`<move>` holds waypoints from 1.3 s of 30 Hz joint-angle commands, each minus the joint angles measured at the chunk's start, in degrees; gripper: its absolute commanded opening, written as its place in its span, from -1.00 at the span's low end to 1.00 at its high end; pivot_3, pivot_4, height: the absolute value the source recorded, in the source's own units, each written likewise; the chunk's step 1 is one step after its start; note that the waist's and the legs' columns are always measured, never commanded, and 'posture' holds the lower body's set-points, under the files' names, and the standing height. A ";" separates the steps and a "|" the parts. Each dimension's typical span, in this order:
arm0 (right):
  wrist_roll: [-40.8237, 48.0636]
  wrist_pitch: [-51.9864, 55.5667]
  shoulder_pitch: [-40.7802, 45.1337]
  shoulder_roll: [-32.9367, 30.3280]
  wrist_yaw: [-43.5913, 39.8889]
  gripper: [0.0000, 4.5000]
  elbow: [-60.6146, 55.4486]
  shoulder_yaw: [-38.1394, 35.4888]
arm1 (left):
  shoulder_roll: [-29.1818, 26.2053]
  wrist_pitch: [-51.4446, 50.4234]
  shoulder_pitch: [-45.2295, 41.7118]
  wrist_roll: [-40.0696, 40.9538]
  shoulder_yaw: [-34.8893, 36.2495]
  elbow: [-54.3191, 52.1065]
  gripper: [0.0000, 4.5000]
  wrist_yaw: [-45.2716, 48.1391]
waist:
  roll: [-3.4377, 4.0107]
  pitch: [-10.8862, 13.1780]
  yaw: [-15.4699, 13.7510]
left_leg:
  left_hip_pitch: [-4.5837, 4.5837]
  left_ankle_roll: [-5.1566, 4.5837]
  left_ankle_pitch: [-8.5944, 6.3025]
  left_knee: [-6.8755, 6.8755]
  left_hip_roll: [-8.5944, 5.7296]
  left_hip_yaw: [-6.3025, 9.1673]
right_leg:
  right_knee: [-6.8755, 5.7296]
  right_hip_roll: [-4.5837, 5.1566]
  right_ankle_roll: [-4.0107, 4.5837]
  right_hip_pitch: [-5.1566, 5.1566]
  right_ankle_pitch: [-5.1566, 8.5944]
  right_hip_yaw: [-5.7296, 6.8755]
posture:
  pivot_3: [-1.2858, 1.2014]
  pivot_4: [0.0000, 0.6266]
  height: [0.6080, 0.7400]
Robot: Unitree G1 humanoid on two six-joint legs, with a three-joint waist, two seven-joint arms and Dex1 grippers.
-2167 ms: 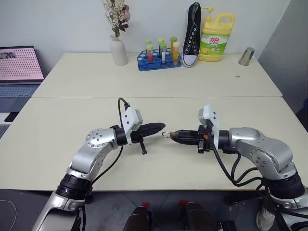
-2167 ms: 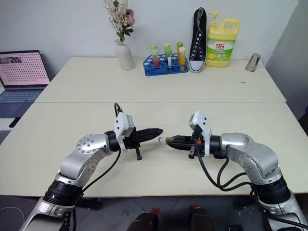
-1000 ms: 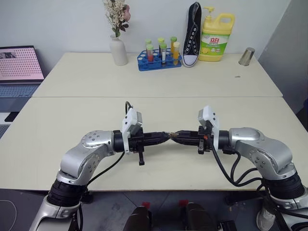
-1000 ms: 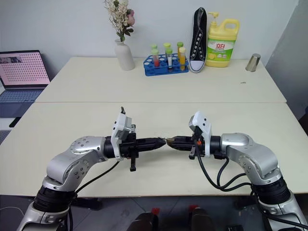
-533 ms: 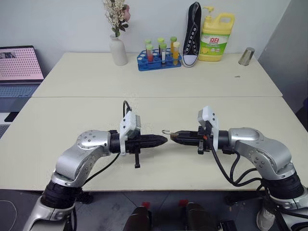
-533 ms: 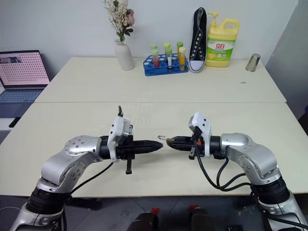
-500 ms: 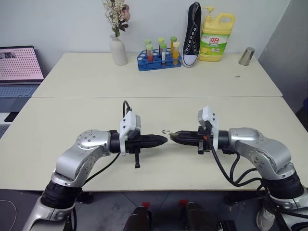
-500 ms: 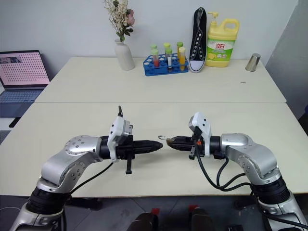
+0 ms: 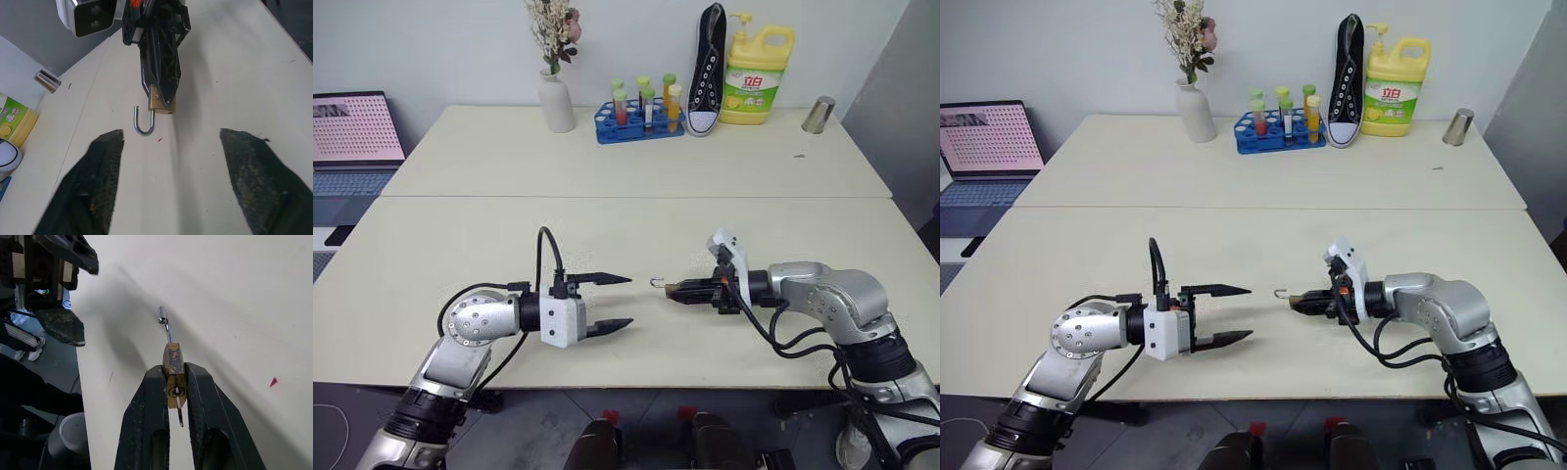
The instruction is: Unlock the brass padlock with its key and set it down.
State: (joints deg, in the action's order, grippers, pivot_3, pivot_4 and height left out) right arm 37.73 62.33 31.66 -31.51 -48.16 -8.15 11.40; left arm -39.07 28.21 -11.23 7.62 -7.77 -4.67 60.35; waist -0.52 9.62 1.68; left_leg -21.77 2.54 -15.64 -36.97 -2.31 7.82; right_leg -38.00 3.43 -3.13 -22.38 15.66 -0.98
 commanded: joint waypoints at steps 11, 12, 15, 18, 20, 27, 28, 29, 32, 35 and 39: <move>-7.63 -1.56 8.75 3.90 -1.22 -0.49 15.96 4.24 | -0.81 -5.61 4.07 2.53 1.93 -3.60 1.00 -3.82 | 0.02 0.01 0.19 | 0.01 0.00 0.00 0.00 0.00 0.01 | -0.04 -0.04 0.00 -0.03 0.00 0.00 | 0.03 -0.52 1.00; -8.11 -1.98 8.85 3.13 -1.87 -0.31 15.96 4.20 | -1.22 -7.72 4.26 3.36 1.62 -4.13 1.00 -3.16 | 0.03 0.01 0.19 | 0.01 0.00 0.00 0.00 0.00 0.01 | -0.05 -0.04 0.00 -0.03 0.00 -0.01 | 0.03 -0.52 1.00; -9.32 -3.12 8.21 0.32 -3.53 0.15 14.53 3.97 | -1.47 -15.38 4.64 6.13 2.11 -5.50 1.00 -3.47 | 0.03 0.01 0.15 | 0.00 0.00 0.00 0.00 0.00 0.02 | -0.04 -0.04 0.00 -0.03 0.00 0.01 | 0.03 -0.52 1.00; -11.06 -5.76 7.23 -2.02 -5.01 0.64 12.86 4.43 | -1.65 -19.54 4.75 7.54 2.45 -6.64 1.00 -3.40 | 0.03 0.01 0.20 | 0.01 -0.01 0.00 0.00 0.01 0.01 | -0.05 -0.05 -0.01 -0.03 0.00 0.01 | 0.03 -0.52 1.00; -13.91 -13.55 3.37 -7.87 -7.41 0.93 4.96 3.55 | -2.23 -26.09 4.25 8.70 3.15 -7.99 1.00 -4.63 | 0.03 0.02 -0.01 | 0.01 -0.01 0.00 0.01 0.02 0.01 | -0.05 -0.06 -0.01 -0.03 0.00 0.02 | 0.03 -0.52 1.00; -15.91 -24.28 -9.49 -18.56 -8.81 0.93 -13.29 -3.06 | -4.85 -34.61 3.17 8.45 4.00 -11.17 1.00 -4.42 | 0.04 0.03 0.31 | 0.00 0.00 -0.01 0.01 0.06 -0.02 | 0.00 -0.06 -0.03 0.00 0.02 0.04 | 0.03 -0.52 1.00; -15.53 -24.33 -11.03 -19.38 -8.93 0.93 -15.01 -4.12 | -5.19 -35.05 3.19 9.03 4.18 -11.36 1.00 -3.56 | 0.04 0.04 0.27 | 0.00 0.00 -0.01 0.01 0.07 0.00 | 0.00 -0.08 -0.03 0.00 0.02 0.04 | 0.03 -0.52 1.00; -15.29 -24.31 -12.31 -19.86 -8.61 0.93 -16.46 -5.16 | -5.63 -35.66 3.20 9.54 4.29 -11.45 1.00 -2.64 | 0.04 0.04 0.29 | 0.00 0.00 -0.01 0.01 0.08 0.00 | -0.01 -0.09 -0.03 0.00 0.02 0.04 | 0.03 -0.52 1.00; -13.72 -23.14 -14.76 -20.26 -7.91 0.93 -19.71 -7.64 | -6.19 -36.51 2.98 10.63 4.73 -11.25 1.00 -0.95 | 0.04 0.04 0.25 | 0.01 0.00 0.00 0.00 0.09 -0.04 | -0.02 -0.10 -0.03 0.00 0.02 0.00 | 0.03 -0.52 1.00; -13.58 -22.60 -15.36 -19.85 -7.16 0.93 -20.67 -7.95 | -6.70 -37.26 2.46 11.07 4.61 -10.87 1.00 0.67 | 0.04 0.04 0.15 | 0.02 0.00 0.00 0.00 0.09 -0.02 | 0.00 -0.10 -0.03 0.03 0.02 0.02 | 0.03 -0.52 1.00; -14.09 -23.01 -15.36 -19.35 -6.46 0.93 -20.48 -7.20 | -6.23 -38.12 1.88 11.77 5.13 -10.41 1.00 1.04 | 0.03 0.05 0.04 | 0.01 0.00 0.00 0.00 0.07 -0.01 | 0.02 -0.09 -0.03 0.04 0.02 0.02 | 0.03 -0.52 1.00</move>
